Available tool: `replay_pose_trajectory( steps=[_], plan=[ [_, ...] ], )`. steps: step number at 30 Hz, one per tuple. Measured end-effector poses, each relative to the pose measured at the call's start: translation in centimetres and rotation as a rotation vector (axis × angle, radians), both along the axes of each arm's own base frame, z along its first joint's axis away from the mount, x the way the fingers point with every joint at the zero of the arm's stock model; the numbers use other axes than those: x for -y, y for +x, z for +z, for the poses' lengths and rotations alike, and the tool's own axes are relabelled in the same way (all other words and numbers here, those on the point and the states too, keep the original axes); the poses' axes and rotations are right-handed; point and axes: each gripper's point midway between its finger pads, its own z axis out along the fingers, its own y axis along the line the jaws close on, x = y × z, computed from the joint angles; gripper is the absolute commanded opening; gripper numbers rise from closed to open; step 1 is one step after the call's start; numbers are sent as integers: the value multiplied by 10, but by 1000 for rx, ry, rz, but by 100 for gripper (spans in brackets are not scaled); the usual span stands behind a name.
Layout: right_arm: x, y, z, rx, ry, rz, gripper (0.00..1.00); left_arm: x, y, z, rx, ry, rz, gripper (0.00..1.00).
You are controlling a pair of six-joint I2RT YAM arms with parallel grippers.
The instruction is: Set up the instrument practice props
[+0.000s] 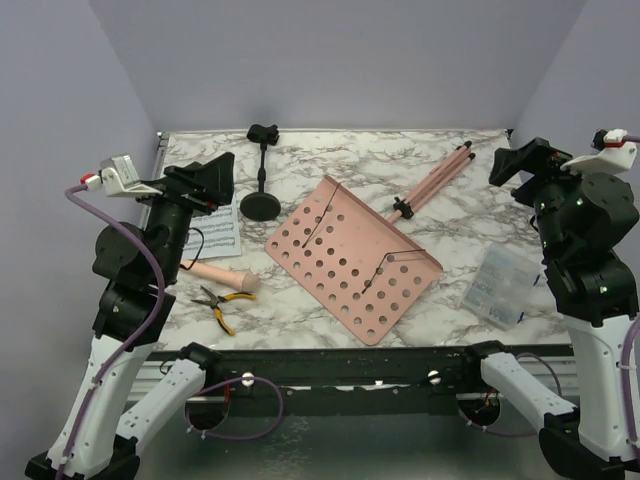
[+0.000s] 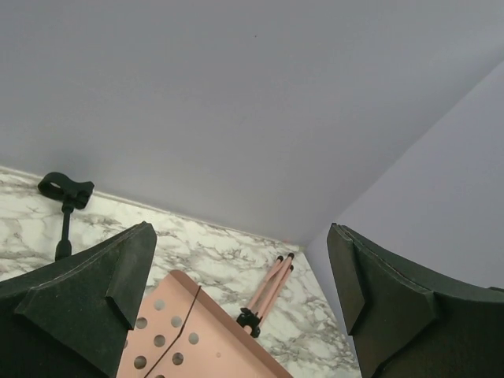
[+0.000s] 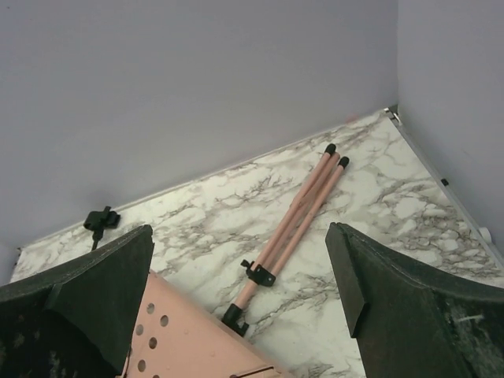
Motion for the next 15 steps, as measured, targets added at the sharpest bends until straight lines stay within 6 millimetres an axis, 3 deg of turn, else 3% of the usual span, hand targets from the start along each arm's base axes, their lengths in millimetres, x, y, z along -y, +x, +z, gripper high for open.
replay_pose_trajectory(
  steps=[4,6,12,15],
  plan=[
    [1,11,-13,-45,-7,-18,100,6,7,-9,-32,12,-14,99],
    [-2,21,-29,-89,-31,-7,100,11,12,-15,-56,20,-32,99],
    [-30,66,-113,-329,-136,147,100,34,26,-34,-122,46,-124,99],
    [-44,91,-167,-477,-160,219,100,49,31,-46,-163,57,-187,99]
  ],
)
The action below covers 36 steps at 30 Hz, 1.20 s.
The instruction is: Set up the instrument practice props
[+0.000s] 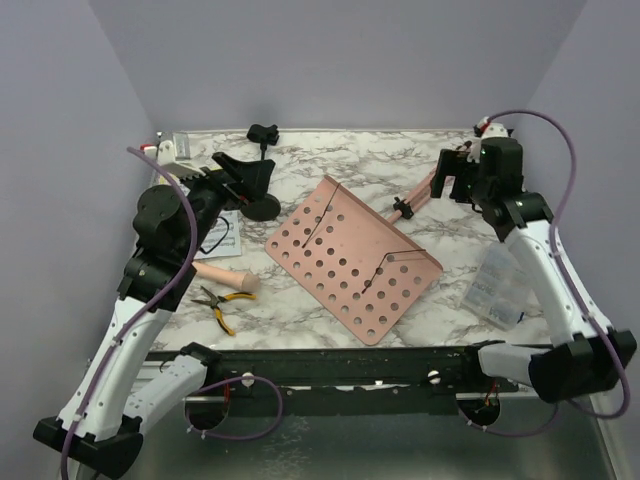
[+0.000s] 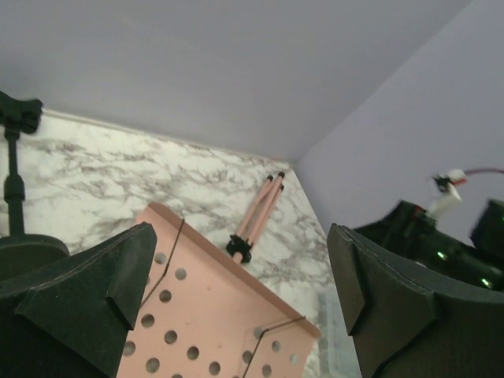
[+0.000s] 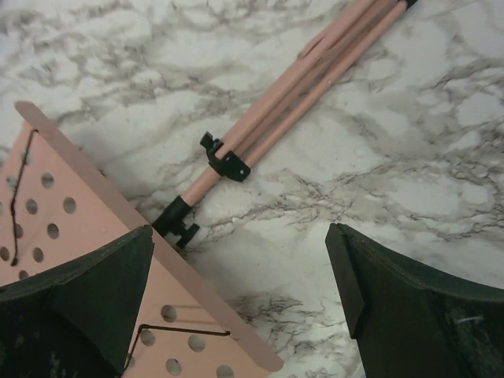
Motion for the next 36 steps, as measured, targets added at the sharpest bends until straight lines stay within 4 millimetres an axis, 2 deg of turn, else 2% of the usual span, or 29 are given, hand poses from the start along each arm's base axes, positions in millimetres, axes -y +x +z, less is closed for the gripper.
replay_pose_trajectory(
  steps=[4,6,8,12,14,17,20,22,24,27,29,32,36],
  plan=[
    [-19,19,-64,-185,-7,102,100,23,5,-22,-74,19,-108,99],
    [-34,19,-87,-243,9,194,100,31,5,-30,-102,24,-150,99],
    [-49,12,-102,-281,32,298,100,42,3,-43,-143,27,-216,99],
    [-85,2,-113,-304,38,492,99,61,0,-74,-236,37,-322,99],
    [-101,3,-124,-324,24,546,95,67,0,-87,-278,36,-357,99],
    [-116,5,-146,-366,6,593,79,75,0,-108,-349,36,-401,99],
    [-115,13,-164,-395,-7,584,62,80,-3,-121,-391,31,-430,99],
    [-116,19,-171,-406,-12,577,56,81,-5,-125,-407,26,-441,99],
    [-119,26,-174,-408,-13,577,55,82,-8,-127,-417,19,-449,99],
    [-129,31,-178,-407,-31,591,54,82,-11,-130,-426,13,-454,99],
    [-137,33,-185,-407,-68,594,50,81,-14,-131,-428,8,-455,99],
    [-145,32,-198,-417,-138,592,38,80,-16,-131,-427,2,-454,99],
    [-154,35,-197,-383,-190,583,17,79,-18,-130,-426,-4,-454,99]
  ],
)
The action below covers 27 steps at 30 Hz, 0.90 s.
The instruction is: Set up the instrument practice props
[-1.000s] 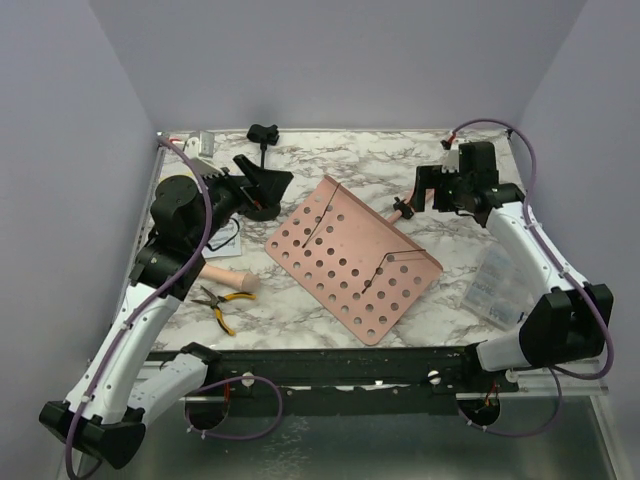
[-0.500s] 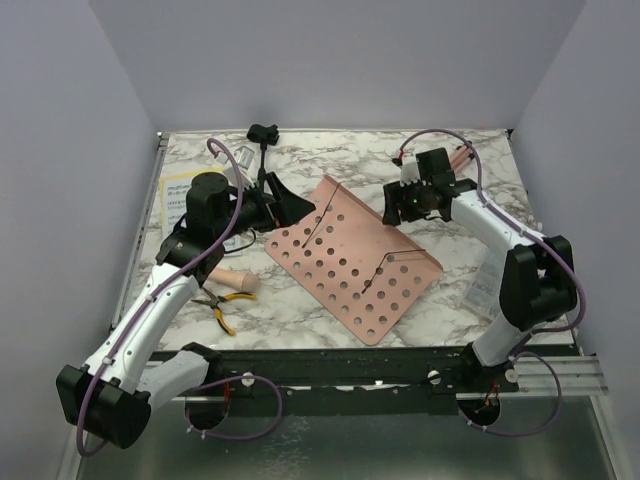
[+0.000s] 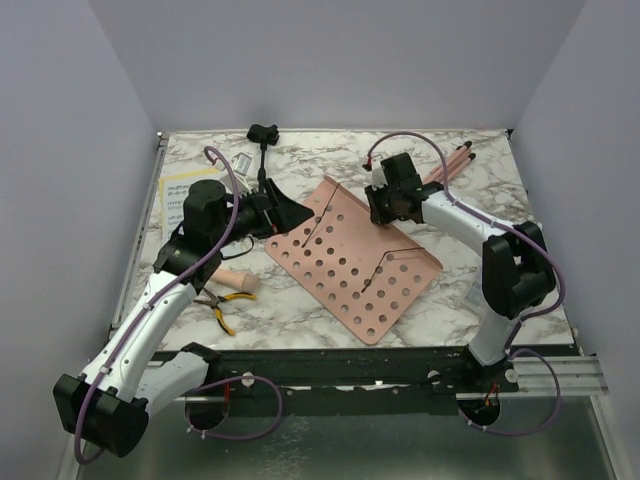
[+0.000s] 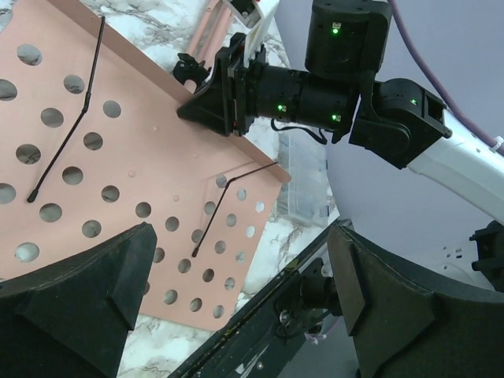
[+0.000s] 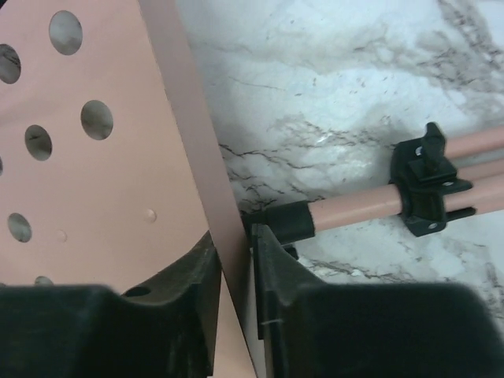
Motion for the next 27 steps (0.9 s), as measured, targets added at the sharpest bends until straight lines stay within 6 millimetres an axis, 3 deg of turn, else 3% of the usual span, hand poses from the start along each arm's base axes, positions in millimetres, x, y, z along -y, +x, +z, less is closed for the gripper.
replay_pose_trajectory(
  steps=[2,3,9,13,22,27],
  plan=[
    [2,6,3,26,-6,-15,2,0,0,-1,-4,-2,1,99],
    [4,7,3,32,-18,-16,0,0,0,-1,-6,-3,1,99],
    [10,13,13,51,-55,-62,0,-1,-3,5,3,-14,8,99],
    [14,9,25,25,-6,-162,0,-12,-5,22,63,-27,68,99],
    [11,0,98,64,240,-334,0,-73,-31,95,337,-99,347,99],
    [16,8,125,38,344,-393,0,-100,-40,113,413,-116,467,99]
  ],
)
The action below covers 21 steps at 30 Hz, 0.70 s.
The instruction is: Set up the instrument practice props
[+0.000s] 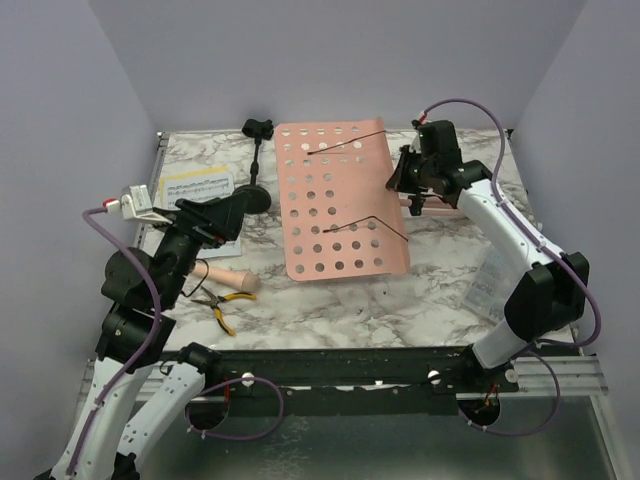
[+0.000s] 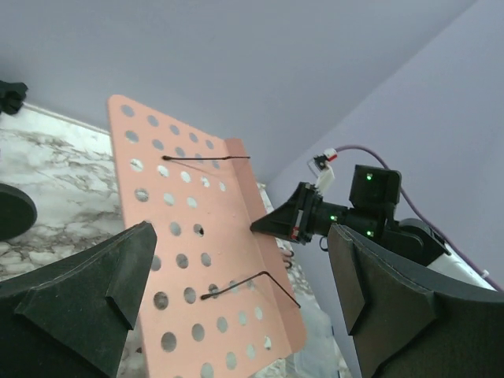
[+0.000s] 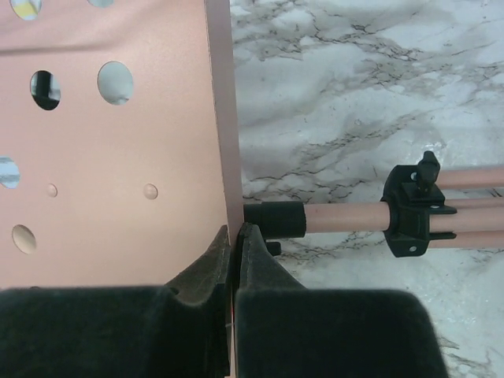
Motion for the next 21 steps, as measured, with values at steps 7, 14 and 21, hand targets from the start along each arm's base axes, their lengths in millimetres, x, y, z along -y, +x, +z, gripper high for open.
replay_pose_trajectory(
  steps=[7,14,21],
  plan=[
    [13,16,56,17,170,-79,0,-22,-14,3,47,-30,85,99],
    [9,26,123,63,326,-118,0,-27,-22,-13,57,-25,94,99],
    [-8,24,150,25,445,-87,0,-9,-4,-84,5,20,39,99]
  ],
)
